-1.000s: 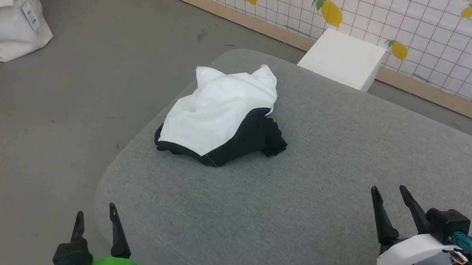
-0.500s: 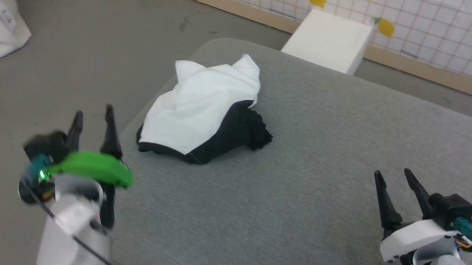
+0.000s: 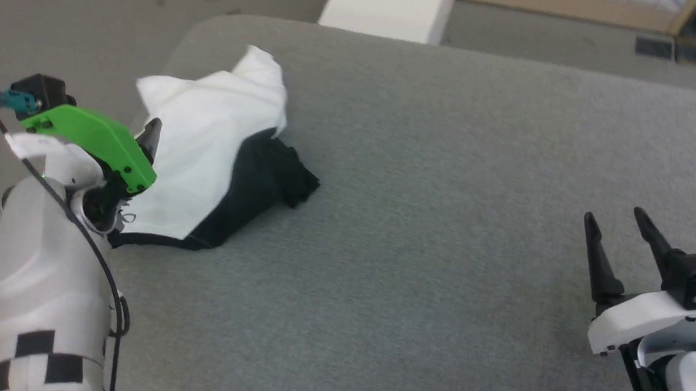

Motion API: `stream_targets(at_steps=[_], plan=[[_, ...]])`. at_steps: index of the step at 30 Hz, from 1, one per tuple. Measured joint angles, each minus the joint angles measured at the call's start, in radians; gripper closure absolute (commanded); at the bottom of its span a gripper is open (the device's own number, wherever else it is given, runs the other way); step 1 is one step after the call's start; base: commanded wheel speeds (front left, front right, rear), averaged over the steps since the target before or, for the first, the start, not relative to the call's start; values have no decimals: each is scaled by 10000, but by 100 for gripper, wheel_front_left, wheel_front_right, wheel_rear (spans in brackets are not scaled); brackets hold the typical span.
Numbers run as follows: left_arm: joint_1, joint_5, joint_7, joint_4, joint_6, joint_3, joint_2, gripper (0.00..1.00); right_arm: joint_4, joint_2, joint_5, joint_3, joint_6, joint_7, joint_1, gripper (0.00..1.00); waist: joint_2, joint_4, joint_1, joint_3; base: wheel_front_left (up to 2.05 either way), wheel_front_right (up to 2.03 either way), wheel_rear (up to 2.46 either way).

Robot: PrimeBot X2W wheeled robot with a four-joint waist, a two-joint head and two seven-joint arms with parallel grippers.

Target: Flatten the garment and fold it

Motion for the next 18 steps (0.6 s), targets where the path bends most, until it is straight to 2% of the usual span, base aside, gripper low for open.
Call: stream_targets(at_steps=[4,7,12,18], plan=[[-435,-297,1058,754,-27,-111,242,0,-627,2,-119,-117,0,274,140,0,0,-460,0,598,0,0,0],[-586,-364,1985,1511,117,-138,405,0,-1103,2,-196,-222,0,502,322,0,0,-861,1,1165,0,0,0],[-635,-614,2497,2073,303,-102,182,0,-1440,-2,-194,-267,0,631,501,0,0,-1198,1,1758,0,0,0],[-1028,-947,3066,2372,410,92,245,0,-1684,0,-194,-249,0,752,561,0,1,-1373,0,2211,0,0,0]])
